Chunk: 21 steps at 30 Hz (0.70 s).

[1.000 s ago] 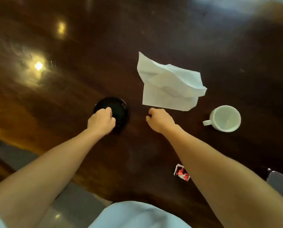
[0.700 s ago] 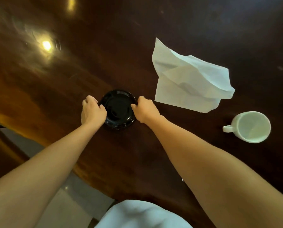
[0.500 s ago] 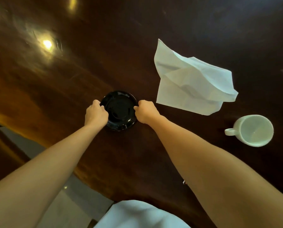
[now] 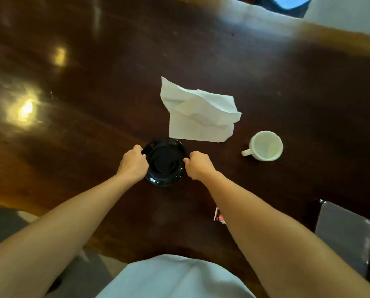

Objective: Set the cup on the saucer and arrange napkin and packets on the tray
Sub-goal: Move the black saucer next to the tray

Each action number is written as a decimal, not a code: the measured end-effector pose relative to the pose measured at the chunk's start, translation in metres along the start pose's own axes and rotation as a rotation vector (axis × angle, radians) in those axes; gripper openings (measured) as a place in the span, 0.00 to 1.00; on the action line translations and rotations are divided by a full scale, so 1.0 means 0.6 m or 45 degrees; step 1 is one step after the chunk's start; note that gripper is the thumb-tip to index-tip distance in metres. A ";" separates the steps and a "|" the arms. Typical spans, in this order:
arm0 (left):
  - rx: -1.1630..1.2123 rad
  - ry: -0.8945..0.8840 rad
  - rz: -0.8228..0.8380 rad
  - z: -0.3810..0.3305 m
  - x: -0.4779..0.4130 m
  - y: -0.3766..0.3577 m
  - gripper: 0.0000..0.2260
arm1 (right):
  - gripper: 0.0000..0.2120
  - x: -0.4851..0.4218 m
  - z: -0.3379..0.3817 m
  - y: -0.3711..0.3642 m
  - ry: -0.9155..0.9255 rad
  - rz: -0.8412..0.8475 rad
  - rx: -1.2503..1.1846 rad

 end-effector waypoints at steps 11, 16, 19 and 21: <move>-0.088 -0.377 0.254 -0.125 0.146 -0.126 0.08 | 0.15 0.160 -0.233 -0.008 -0.326 -0.211 -0.364; -0.135 -0.440 0.425 -0.161 0.200 -0.200 0.10 | 0.15 0.231 -0.325 -0.039 -0.454 -0.282 -0.503; -0.174 -0.495 0.499 -0.181 0.232 -0.245 0.11 | 0.17 0.274 -0.376 -0.061 -0.515 -0.316 -0.573; -0.190 -0.512 0.544 -0.189 0.249 -0.270 0.12 | 0.15 0.298 -0.403 -0.076 -0.555 -0.316 -0.608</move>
Point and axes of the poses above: each hand's wrist, its own x-axis away from the middle knuckle, its own y-axis out of the back of the hand, z = x × y, the point moved 5 cm from there along -x, towards the middle knuckle, and after that the axes turned 7 degrees about x, right-handed, at the moved point
